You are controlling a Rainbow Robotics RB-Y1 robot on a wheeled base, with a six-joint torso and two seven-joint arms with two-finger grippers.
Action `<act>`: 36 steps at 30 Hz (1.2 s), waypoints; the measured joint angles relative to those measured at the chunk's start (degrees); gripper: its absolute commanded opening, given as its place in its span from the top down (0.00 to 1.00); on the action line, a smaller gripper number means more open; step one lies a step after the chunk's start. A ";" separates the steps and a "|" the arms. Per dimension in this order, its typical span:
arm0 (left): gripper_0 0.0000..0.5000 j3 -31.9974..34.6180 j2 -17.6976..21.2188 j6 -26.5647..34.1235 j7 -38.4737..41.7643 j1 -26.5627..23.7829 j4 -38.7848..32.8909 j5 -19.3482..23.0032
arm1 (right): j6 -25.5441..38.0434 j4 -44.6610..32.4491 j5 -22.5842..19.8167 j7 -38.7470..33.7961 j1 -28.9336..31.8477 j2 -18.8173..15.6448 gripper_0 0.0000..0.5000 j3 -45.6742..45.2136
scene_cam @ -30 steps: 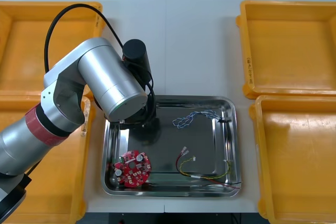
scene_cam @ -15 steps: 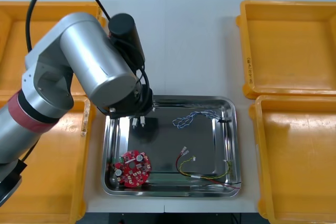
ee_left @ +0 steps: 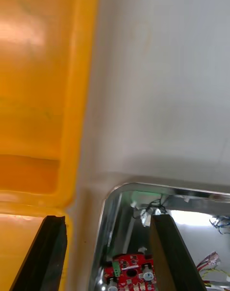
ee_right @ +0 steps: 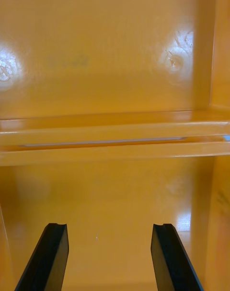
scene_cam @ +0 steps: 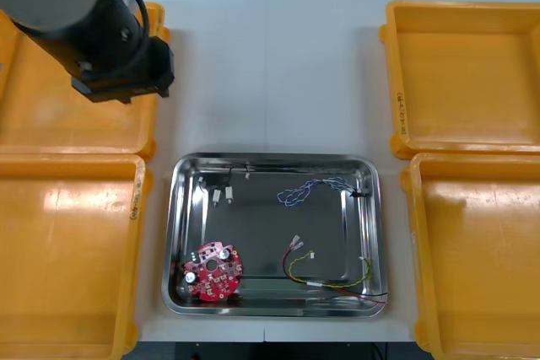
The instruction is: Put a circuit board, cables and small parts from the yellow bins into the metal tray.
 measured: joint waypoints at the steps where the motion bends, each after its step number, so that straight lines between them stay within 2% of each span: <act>1: 0.00 0.00 1.62 -0.75 0.00 -0.73 1.28 1.29 | 0.00 0.00 0.00 0.00 0.00 0.00 0.00 0.00; 5: 0.00 0.00 7.77 -3.17 -0.15 -2.21 6.09 5.39 | 0.00 0.00 0.00 0.00 0.00 0.00 0.00 0.00; 9: 0.00 -0.01 12.23 -5.16 -2.69 -2.25 10.34 8.42 | 0.00 -0.02 0.00 0.00 0.01 0.00 0.00 0.00; 16: 0.00 -0.01 17.48 -9.27 -19.80 -1.14 14.30 11.69 | 0.00 -0.04 0.00 0.00 0.02 0.00 0.00 0.00; 20: 0.00 -0.01 19.64 -11.18 -27.35 1.20 15.08 12.66 | 0.00 -0.04 0.00 0.00 0.02 0.00 0.00 0.00; 28: 0.00 -0.01 22.64 -13.15 -28.20 5.57 17.52 16.10 | 0.00 -0.04 0.00 0.00 0.02 0.00 0.00 0.00; 33: 0.00 0.83 23.30 -14.27 -32.99 9.21 17.32 16.47 | 0.00 -0.04 0.00 0.00 0.02 0.00 0.00 0.00; 36: 0.00 3.86 23.30 -14.36 -35.61 12.96 15.89 16.47 | 0.00 -0.04 0.00 0.00 0.03 0.00 0.00 0.00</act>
